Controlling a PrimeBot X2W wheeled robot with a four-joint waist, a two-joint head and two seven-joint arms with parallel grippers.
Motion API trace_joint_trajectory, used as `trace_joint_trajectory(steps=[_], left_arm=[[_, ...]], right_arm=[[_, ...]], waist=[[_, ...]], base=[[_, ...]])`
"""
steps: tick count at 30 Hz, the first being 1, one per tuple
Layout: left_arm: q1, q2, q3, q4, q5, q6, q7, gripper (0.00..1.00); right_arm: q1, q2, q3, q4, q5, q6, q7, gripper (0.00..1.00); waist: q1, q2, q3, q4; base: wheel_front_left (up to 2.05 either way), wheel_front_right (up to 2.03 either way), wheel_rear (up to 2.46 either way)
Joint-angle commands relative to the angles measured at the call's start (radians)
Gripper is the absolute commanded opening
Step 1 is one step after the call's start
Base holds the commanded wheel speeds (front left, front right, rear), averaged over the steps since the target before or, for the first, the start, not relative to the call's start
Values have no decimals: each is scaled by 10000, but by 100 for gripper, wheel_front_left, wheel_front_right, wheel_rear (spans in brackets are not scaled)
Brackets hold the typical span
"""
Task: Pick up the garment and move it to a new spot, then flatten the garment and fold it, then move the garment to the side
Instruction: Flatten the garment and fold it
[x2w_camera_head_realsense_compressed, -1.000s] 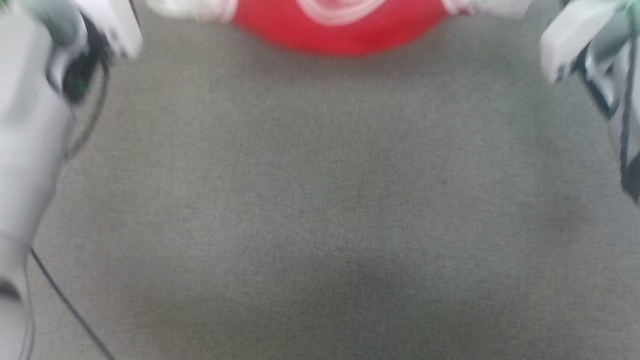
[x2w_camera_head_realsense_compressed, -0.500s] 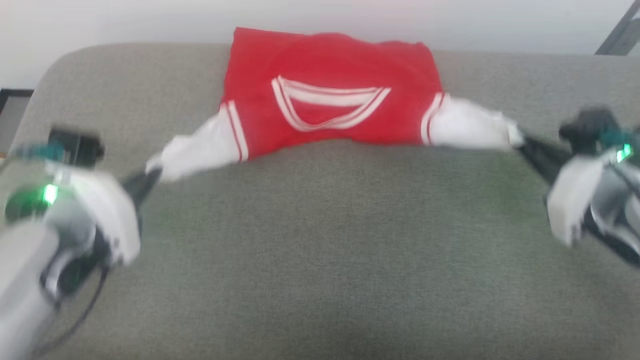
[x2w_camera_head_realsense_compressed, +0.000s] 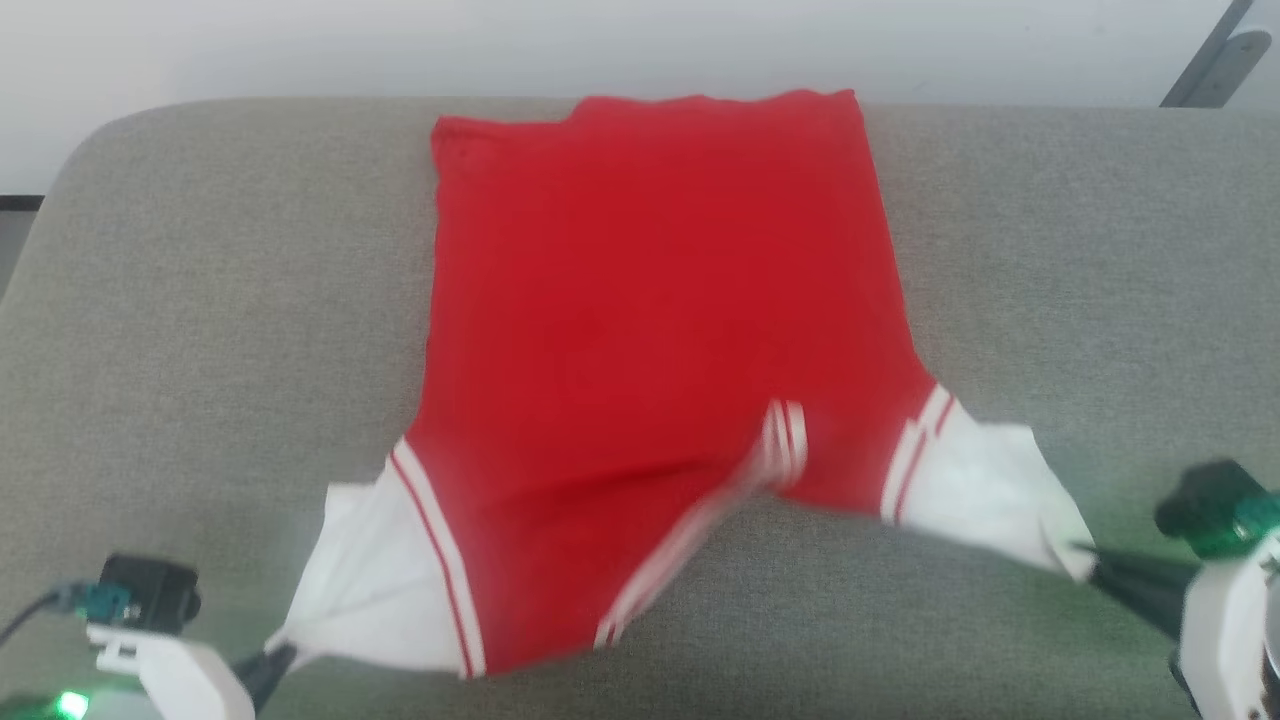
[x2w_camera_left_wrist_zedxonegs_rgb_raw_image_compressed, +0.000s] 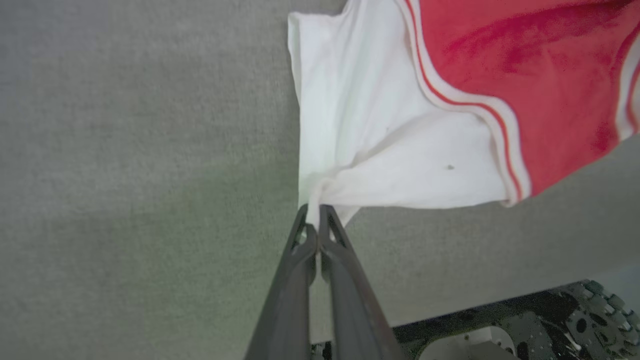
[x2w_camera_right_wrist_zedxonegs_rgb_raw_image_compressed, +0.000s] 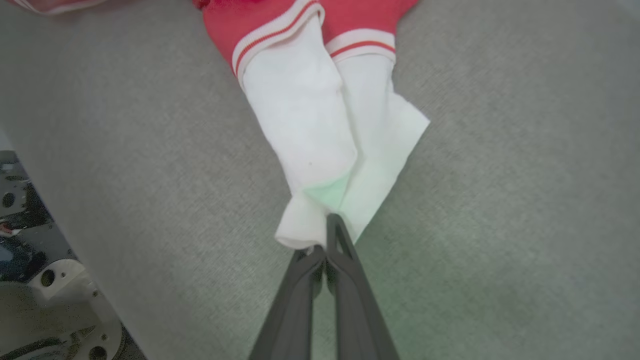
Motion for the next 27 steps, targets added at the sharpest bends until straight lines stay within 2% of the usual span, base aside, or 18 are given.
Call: trace_joint_trajectory(steps=[1, 7, 13, 14, 15, 16, 17, 24, 27], left_arm=[[314, 53, 0, -128, -108, 224, -119, 0], [896, -7, -18, -203, -430, 663, -338, 0], [924, -401, -66, -191, -497, 477, -516, 0], [883, -434, -111, -180, -441, 450, -495, 0], [826, -470, -148, -164, -385, 436, -472, 0], [826, -470, -148, -164, -385, 436, -472, 0], [746, -522, -149, -164, -339, 373, -489, 0], [348, -822, -226, -109, -64, 217, -443, 0], [119, -993, -250, -104, 74, 140, -408, 0]], right_arm=[[265, -195, 156, -147, 311, -18, 151, 0], [785, -610, 582, -496, 1436, -18, 705, 0], [910, -472, 362, 79, 1938, -18, 891, 0], [934, -393, 280, 169, 2029, -18, 918, 6], [899, -345, 136, 267, 2075, -18, 907, 56], [899, -345, 136, 267, 2075, -18, 907, 56], [862, -321, -52, 391, 2173, -18, 909, 100], [321, -359, -1480, 237, 2194, -18, 1147, 100], [-117, -123, -2365, 592, 1916, -18, 1335, 100]], waist=[[0, 0, 45, 6], [0, 0, 196, 95], [0, 0, 335, 168], [0, 0, 354, 185], [0, 0, 369, 201], [0, 0, 369, 201], [0, 0, 384, 221], [0, 0, 616, 419], [0, 0, 773, 544]], base=[[0, 0, 0], [0, 0, 0], [0, 0, 0], [0, 0, 0], [0, 0, 0], [0, 0, 0], [0, 0, 0], [0, 0, 0], [0, 0, 0]])
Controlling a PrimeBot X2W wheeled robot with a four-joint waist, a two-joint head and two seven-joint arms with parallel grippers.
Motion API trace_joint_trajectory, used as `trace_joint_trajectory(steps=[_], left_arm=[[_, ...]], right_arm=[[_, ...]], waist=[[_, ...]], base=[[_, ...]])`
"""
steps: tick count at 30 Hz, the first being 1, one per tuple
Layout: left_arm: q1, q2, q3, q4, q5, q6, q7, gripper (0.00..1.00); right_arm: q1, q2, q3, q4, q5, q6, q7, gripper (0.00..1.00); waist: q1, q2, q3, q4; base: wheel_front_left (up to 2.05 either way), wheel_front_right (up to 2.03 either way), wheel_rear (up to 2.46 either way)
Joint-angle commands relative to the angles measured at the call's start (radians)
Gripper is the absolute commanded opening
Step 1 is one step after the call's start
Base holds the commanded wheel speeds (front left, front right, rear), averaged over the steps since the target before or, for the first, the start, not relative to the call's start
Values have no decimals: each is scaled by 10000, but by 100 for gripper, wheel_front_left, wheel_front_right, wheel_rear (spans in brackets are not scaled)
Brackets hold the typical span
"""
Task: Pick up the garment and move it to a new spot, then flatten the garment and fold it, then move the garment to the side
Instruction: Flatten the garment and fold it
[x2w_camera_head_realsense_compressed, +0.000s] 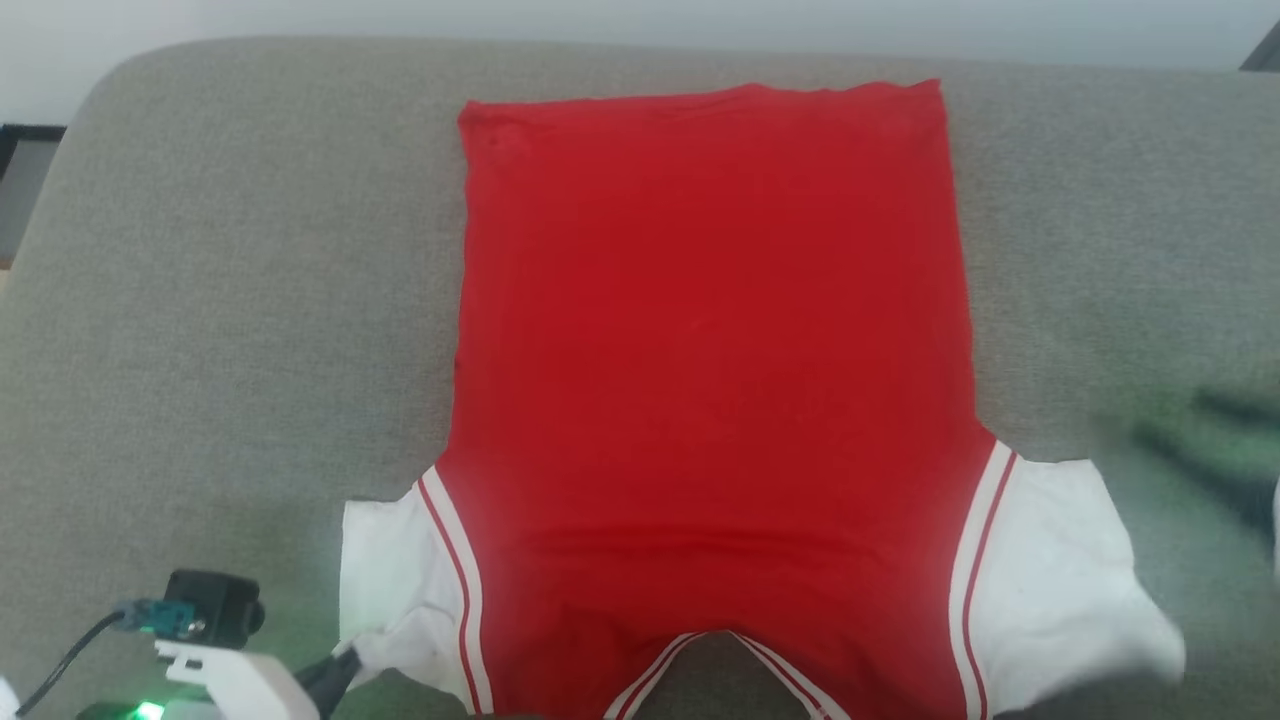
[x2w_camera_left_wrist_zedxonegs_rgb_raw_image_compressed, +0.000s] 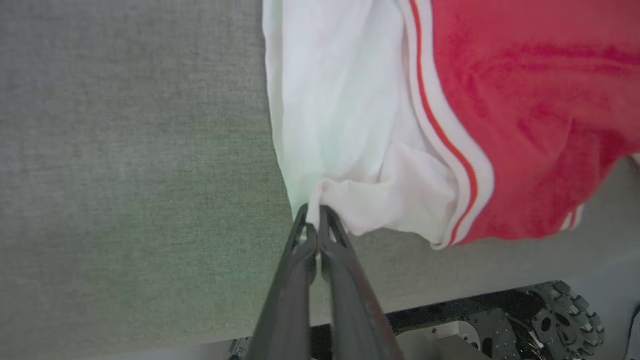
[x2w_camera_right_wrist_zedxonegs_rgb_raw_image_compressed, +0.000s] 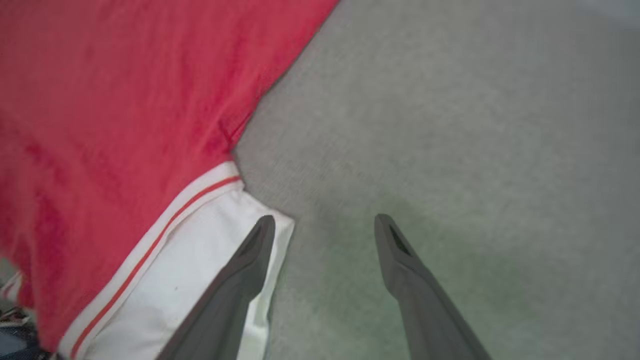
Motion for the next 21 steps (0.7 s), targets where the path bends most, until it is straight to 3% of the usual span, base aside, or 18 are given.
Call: trace_joint_trajectory(steps=[1, 7, 13, 21], left_arm=[[-147, -100, -27, 13, 136, -76, 28, 0], [-710, -511, -195, 77, 410, -281, 199, 0], [-1323, -1080, -400, 382, 716, -631, 348, 0], [-2120, -1895, -704, 1046, 976, -1177, 552, 0]], right_arm=[[-263, 237, -281, 167, -211, -17, 54, 100], [-1727, 2284, -2038, 1936, -2300, -12, 489, 100], [-3422, 4463, -2918, 4050, -4290, -17, 973, 100], [-5648, 6017, -3796, 7656, -6236, -17, 1926, 100]], waist=[[0, 0, 111, 98], [0, 0, 550, 545], [0, 0, 1001, 1089], [0, 0, 1486, 1830]], base=[[0, 0, 0], [0, 0, 0], [0, 0, 0], [0, 0, 0]])
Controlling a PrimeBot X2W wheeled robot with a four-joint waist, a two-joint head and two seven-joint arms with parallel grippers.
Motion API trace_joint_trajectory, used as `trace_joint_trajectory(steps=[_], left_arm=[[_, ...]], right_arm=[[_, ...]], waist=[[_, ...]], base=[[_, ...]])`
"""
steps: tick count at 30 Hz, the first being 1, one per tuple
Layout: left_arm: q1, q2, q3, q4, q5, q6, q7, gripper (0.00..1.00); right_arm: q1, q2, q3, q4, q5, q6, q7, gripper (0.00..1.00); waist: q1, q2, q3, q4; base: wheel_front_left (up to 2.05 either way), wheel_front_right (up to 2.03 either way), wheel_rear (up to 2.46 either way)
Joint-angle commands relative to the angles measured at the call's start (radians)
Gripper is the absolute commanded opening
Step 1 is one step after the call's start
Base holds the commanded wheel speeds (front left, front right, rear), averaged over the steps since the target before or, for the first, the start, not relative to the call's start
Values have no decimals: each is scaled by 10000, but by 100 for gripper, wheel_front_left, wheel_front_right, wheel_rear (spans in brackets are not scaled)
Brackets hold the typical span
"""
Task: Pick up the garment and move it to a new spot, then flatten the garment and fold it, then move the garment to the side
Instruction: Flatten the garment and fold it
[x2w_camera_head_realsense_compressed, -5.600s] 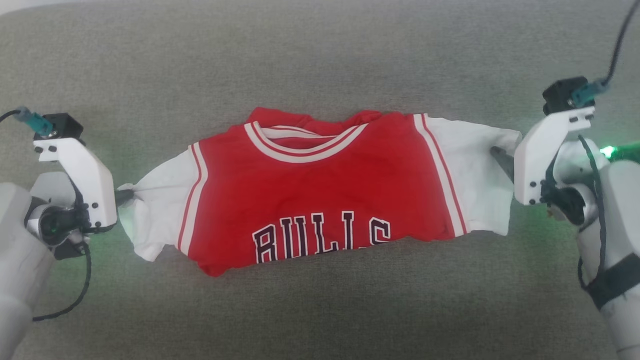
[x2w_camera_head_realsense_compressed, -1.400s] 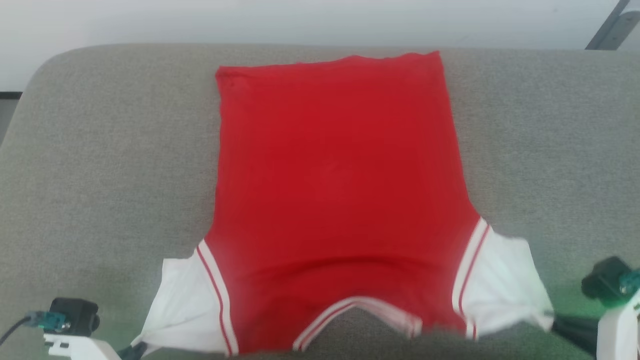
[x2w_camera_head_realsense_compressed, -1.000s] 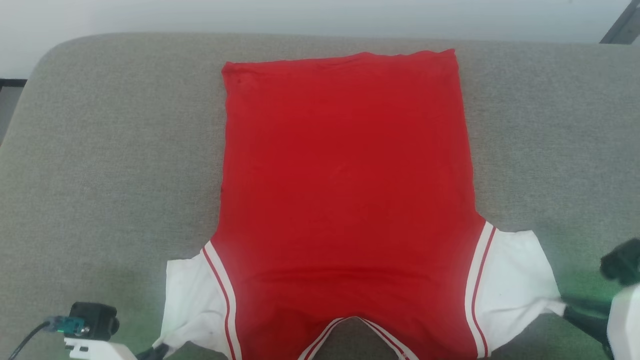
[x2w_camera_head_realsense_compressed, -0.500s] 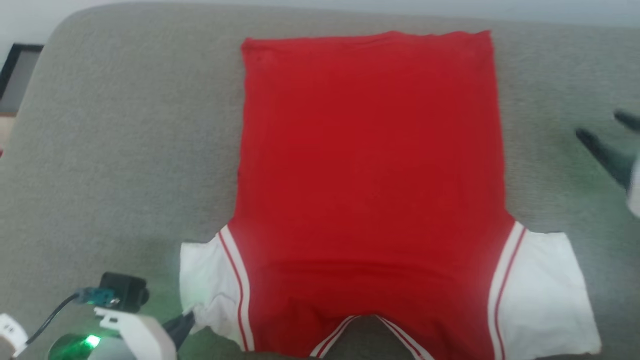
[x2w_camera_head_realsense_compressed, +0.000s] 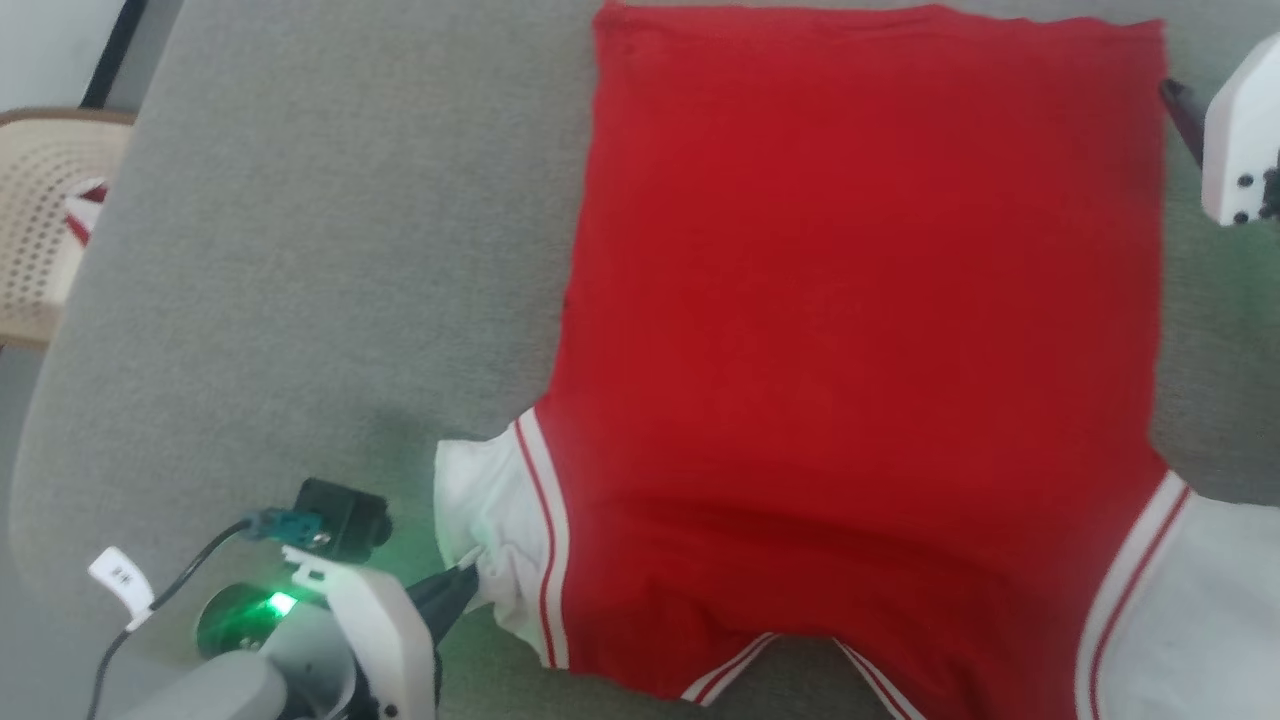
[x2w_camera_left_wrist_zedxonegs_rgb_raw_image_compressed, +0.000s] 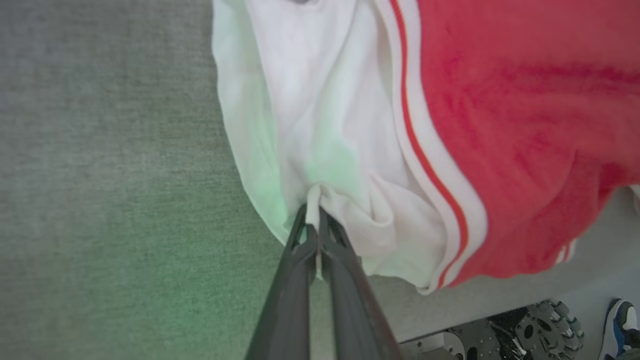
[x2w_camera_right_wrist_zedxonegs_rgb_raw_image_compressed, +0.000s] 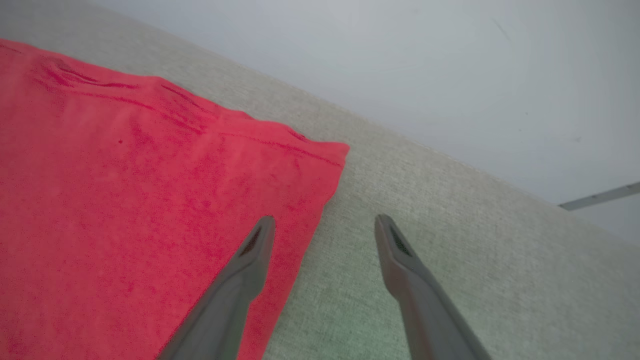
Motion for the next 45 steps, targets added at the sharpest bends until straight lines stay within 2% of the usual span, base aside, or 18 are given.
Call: trace_joint_trajectory(steps=[1, 8, 12, 14, 15, 16, 17, 21, 26, 32, 38, 45], left_arm=[[-189, -158, -69, 127, 62, -95, 48, 0], [-669, -810, -286, 709, 263, -510, 28, 0], [-862, -1089, -358, 1043, 294, -739, -26, 0], [-921, -1153, -370, 1127, 304, -802, -20, 0], [-965, -1197, -379, 1212, 309, -832, -35, 0], [-995, -1230, -378, 1286, 300, -877, -56, 0], [-1008, -1251, -368, 1355, 281, -907, -70, 0], [-1028, -1274, -301, 1627, 228, -995, -153, 0], [-892, -1031, -129, 1749, 133, -966, -280, 0], [-618, -479, 96, 1532, -1, -769, -366, 0], [-331, 54, 305, 1134, -123, -583, -496, 0], [-166, 607, 502, 692, -157, -397, -522, 0]], right_arm=[[-294, 170, -100, 351, -183, -15, 116, 100], [-1417, 553, -242, 2508, -1037, -15, 1182, 100], [-1741, 520, -461, 3741, -1498, -18, 1803, 100], [-1808, 521, -536, 3972, -1572, -19, 1937, 100], [-1811, 577, -549, 4130, -1681, -19, 2109, 80], [-1757, 681, -552, 4239, -1703, -18, 2265, 15], [-1727, 701, -611, 4333, -1706, -13, 2395, 0], [-1709, 811, -729, 4419, -1718, -19, 2451, 0], [-1595, 1270, -440, 4137, -1505, -12, 2608, 0], [-755, 1458, 521, 2534, -548, -9, 2920, 0], [707, 578, 1549, -46, 826, -13, 3079, 0], [3100, -589, 1496, -3416, 2158, -13, 3305, 0]], waist=[[0, 0, 215, 264], [0, 0, 508, 726], [0, 0, 602, 869], [0, 0, 614, 896], [0, 0, 618, 913], [0, 0, 615, 915], [0, 0, 607, 902], [0, 0, 523, 792], [0, 0, 254, 438], [0, 0, -146, -236], [0, 0, -470, -1063], [0, 0, -699, -2033]], base=[[0, 0, 0], [0, 0, 0], [0, 0, 0], [0, 0, 0], [0, 0, 0], [0, 0, 0], [0, 0, 0], [0, 0, 0], [0, 0, 0], [0, 0, 0], [0, 0, 0], [0, 0, 0]])
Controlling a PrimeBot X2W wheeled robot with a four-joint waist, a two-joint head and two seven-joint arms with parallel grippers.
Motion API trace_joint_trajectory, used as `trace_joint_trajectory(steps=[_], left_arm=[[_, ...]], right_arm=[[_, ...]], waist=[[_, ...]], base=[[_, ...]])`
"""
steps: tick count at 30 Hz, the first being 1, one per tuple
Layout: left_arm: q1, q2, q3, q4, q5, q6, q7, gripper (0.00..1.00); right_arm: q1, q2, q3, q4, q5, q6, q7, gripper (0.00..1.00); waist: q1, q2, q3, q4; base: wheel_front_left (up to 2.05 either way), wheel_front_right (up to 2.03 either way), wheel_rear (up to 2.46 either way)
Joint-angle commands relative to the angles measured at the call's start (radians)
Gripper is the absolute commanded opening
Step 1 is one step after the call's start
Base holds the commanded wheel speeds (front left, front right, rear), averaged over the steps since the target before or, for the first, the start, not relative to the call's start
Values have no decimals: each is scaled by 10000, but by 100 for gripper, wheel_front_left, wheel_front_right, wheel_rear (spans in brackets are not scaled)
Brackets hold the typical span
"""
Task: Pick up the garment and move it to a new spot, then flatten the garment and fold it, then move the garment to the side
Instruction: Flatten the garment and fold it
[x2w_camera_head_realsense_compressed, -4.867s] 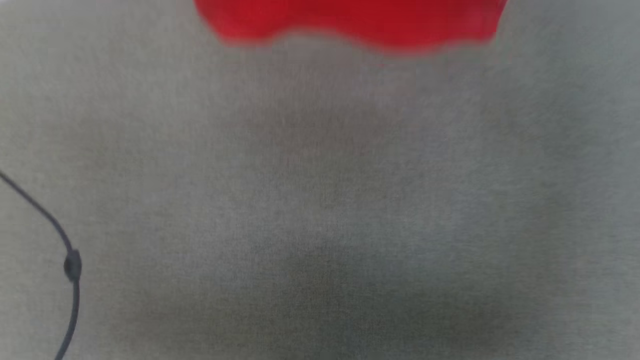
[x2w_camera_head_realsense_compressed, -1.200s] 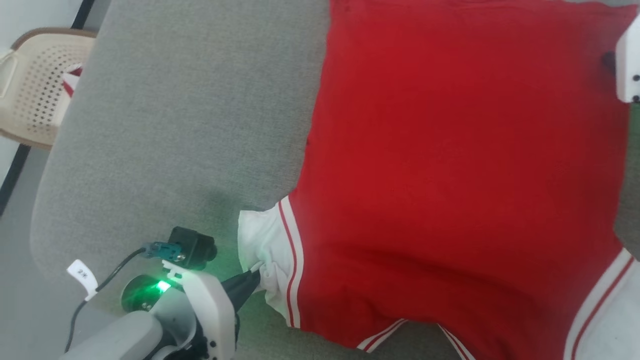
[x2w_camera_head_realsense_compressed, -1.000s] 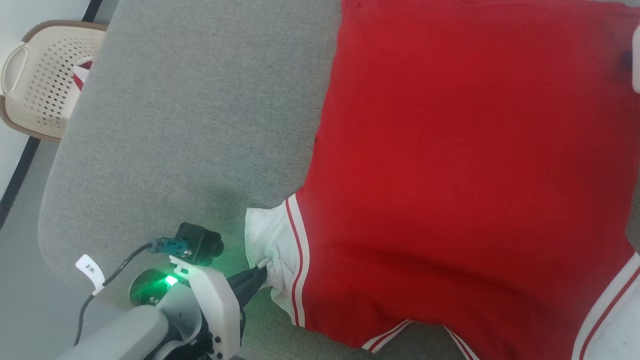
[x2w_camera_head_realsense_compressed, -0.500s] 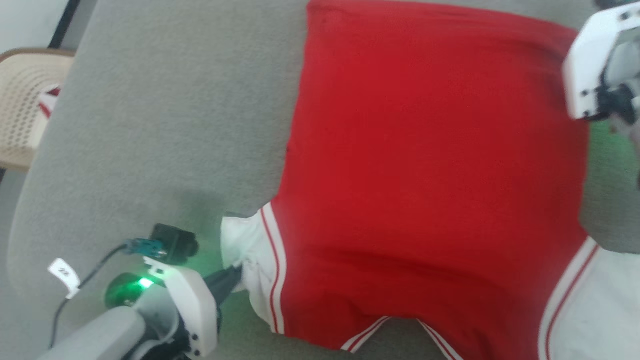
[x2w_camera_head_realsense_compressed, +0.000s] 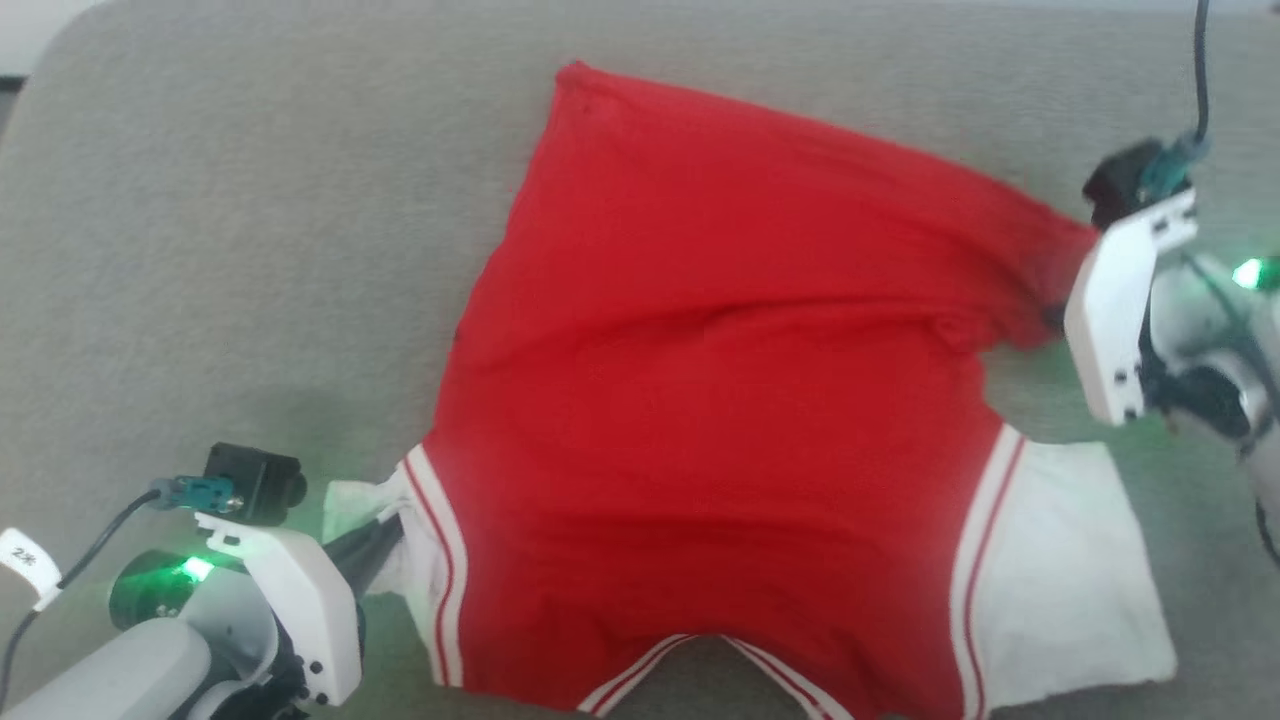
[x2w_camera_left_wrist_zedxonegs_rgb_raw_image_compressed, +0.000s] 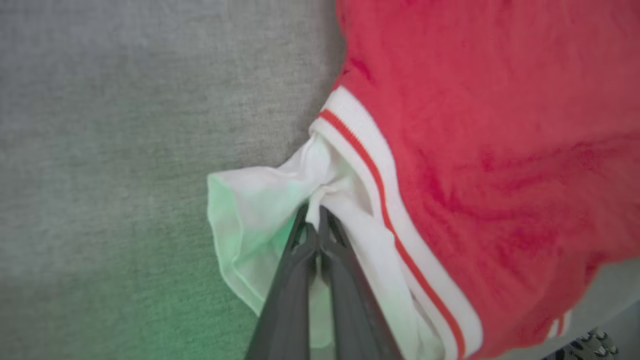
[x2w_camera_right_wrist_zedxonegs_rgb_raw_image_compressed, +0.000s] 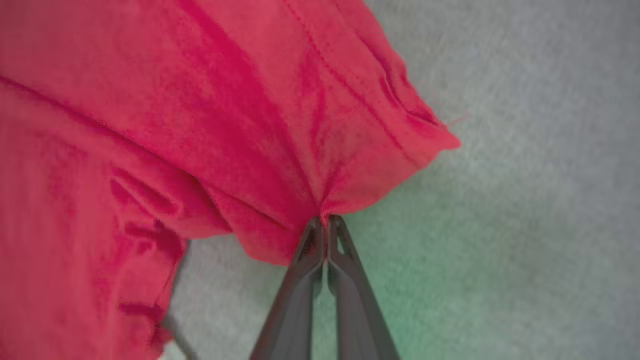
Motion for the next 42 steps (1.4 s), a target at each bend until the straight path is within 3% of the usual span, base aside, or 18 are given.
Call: trace_joint_trajectory(steps=[1, 6, 11, 21, 22, 23, 24, 35, 42], left_arm=[[139, 52, 32, -83, -51, 45, -16, 0], [161, 209, 54, -215, -40, 121, 36, 0], [165, 273, 87, -290, -99, 176, 27, 0], [71, 320, 118, -295, -149, 113, 90, 0], [57, 307, 111, -280, -152, 94, 100, 0], [46, 295, 97, -271, -143, 75, 107, 0], [38, 284, 78, -262, -133, 56, 100, 0], [-57, 41, -139, -230, 32, -55, 217, 0], [-304, -281, -302, -100, 178, -187, 290, 0]], right_arm=[[767, -170, -67, -521, 227, -11, 200, 0], [2736, -556, -647, -2345, 488, -10, 603, 0], [4405, -533, -1348, -3522, 332, -8, 931, 0], [7203, 824, -3156, -4975, -1159, -7, 1516, 1], [7255, 961, -3294, -5073, -1324, -7, 1538, 42], [7323, 1071, -3376, -5212, -1409, -7, 1588, 96], [7362, 1189, -3472, -5377, -1496, -5, 1649, 100], [6814, 1551, -4529, -7911, -1851, -10, 2465, 100], [5166, 1483, -4089, -7916, -2333, -8, 2015, 100]], waist=[[0, 0, -130, -370], [0, 0, -211, -731], [0, 0, -243, -928], [0, 0, -238, -1108], [0, 0, -248, -1109], [0, 0, -262, -1105], [0, 0, -281, -1097], [0, 0, -467, -690], [0, 0, -477, -232]], base=[[0, 0, 0], [0, 0, 0], [0, 0, 0], [0, 0, 0], [0, 0, 0], [0, 0, 0], [0, 0, 0], [0, 0, 0], [0, 0, 0]])
